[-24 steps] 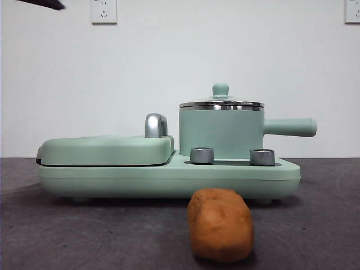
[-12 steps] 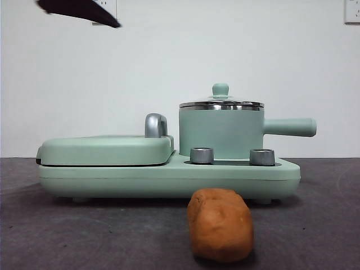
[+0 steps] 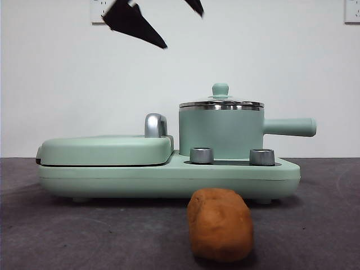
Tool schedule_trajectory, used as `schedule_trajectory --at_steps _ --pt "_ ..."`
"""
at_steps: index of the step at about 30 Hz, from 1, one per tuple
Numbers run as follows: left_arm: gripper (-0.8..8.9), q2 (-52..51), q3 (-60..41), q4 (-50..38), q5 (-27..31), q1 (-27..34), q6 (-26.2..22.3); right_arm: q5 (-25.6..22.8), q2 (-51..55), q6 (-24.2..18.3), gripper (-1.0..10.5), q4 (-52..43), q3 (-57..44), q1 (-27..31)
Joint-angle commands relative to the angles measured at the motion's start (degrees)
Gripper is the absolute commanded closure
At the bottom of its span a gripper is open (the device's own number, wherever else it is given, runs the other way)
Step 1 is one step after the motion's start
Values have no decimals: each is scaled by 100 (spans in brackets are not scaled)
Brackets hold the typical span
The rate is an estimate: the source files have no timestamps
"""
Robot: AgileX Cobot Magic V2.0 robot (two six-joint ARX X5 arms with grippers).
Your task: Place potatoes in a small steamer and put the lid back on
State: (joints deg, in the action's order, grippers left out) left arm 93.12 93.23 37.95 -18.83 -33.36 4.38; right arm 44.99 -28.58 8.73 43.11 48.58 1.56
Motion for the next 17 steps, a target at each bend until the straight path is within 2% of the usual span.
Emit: schedule_trajectory --at_steps 1,7,13,17 --pt "343 455 457 -26 297 -127 -297 -7 -17 -87 454 -22 103 -26" --pt "345 1266 1102 -372 841 -304 -688 -37 -17 -142 455 -20 103 -122" --pt "346 1764 1222 -1244 1054 -420 -693 -37 -17 -151 455 -20 103 -151" --pt "346 1982 1222 -1451 1115 -476 -699 -37 -17 -153 455 -20 103 -160"
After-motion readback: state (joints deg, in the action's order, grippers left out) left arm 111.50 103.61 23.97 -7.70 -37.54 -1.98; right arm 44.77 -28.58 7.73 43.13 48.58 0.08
